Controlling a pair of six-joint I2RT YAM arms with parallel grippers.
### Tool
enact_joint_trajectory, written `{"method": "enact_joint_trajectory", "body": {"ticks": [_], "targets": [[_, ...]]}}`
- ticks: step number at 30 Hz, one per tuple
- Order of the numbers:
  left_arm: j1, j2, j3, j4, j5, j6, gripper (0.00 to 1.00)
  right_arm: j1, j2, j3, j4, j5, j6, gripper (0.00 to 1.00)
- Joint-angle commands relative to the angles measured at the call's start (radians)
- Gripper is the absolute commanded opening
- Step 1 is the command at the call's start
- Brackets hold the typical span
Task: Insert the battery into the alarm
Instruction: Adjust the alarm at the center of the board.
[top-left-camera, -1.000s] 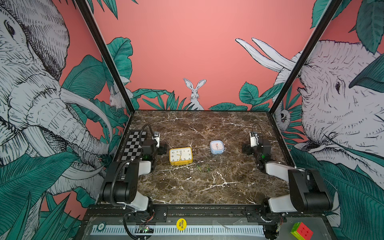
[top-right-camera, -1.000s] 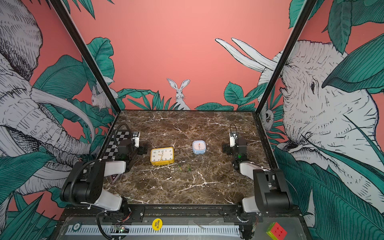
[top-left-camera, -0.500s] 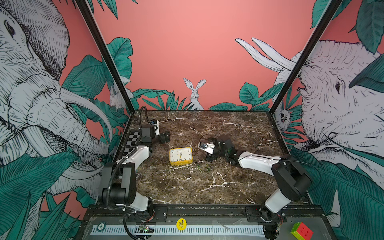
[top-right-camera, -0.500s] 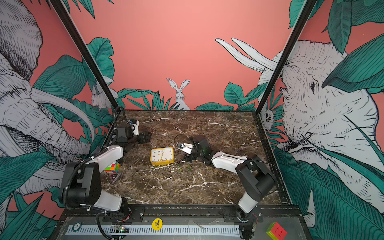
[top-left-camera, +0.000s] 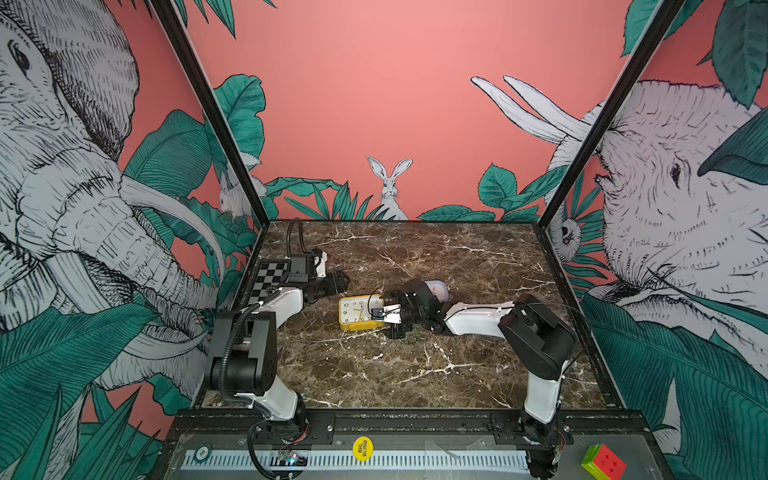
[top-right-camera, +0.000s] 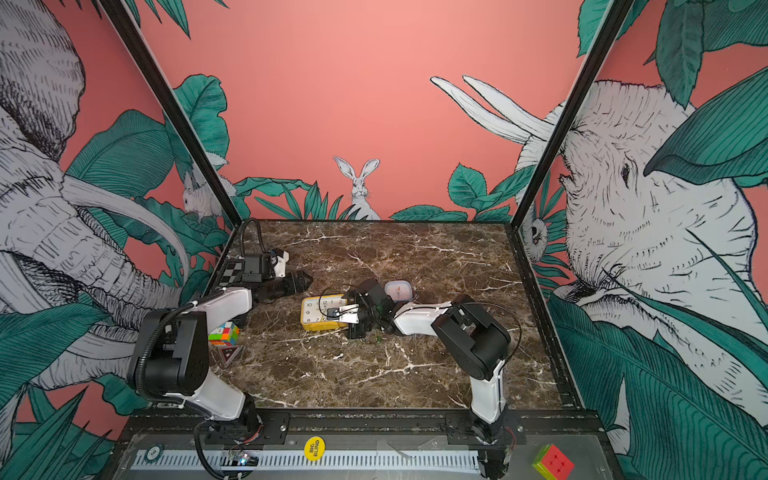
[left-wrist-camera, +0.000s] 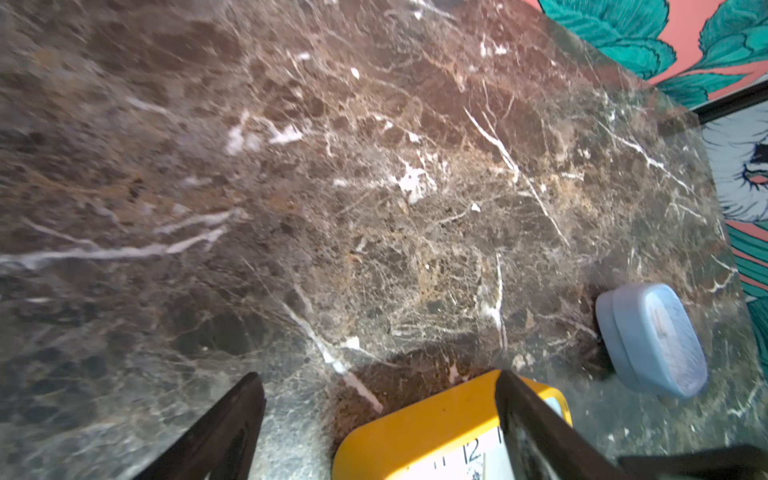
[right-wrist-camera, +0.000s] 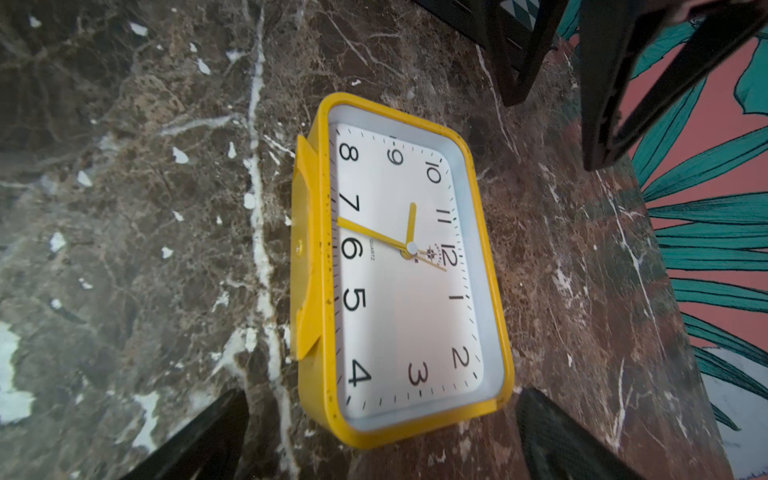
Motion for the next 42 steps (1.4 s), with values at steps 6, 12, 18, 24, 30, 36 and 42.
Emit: {"method": "enact_joint_trajectory", "body": {"ticks": [6,12,18,24,30,36,42], "targets": [[-0.029,0.005,-0.001,-0.019,0.072,0.012,0.88,0.016,0.073,0.066,0.075,0.086,0.061,0.98],[-0.038,0.021,-0.009,-0.013,0.112,0.012,0.88,0.003,0.109,0.128,0.050,0.203,0.116,0.99],[-0.054,0.036,-0.005,-0.013,0.123,0.011,0.88,-0.005,0.142,0.199,-0.023,0.306,0.109,0.99],[-0.075,0.046,0.000,-0.006,0.131,-0.011,0.88,-0.044,0.188,0.319,-0.108,0.392,0.223,0.99],[-0.105,0.054,-0.013,0.026,0.144,-0.063,0.88,-0.086,0.247,0.434,-0.214,0.396,0.350,0.99],[-0.128,0.051,-0.054,0.127,0.140,-0.158,0.88,-0.110,0.274,0.520,-0.309,0.417,0.381,0.99],[-0.137,0.008,-0.052,0.095,0.042,-0.209,0.82,-0.151,0.221,0.512,-0.406,0.400,0.399,0.99]]}}
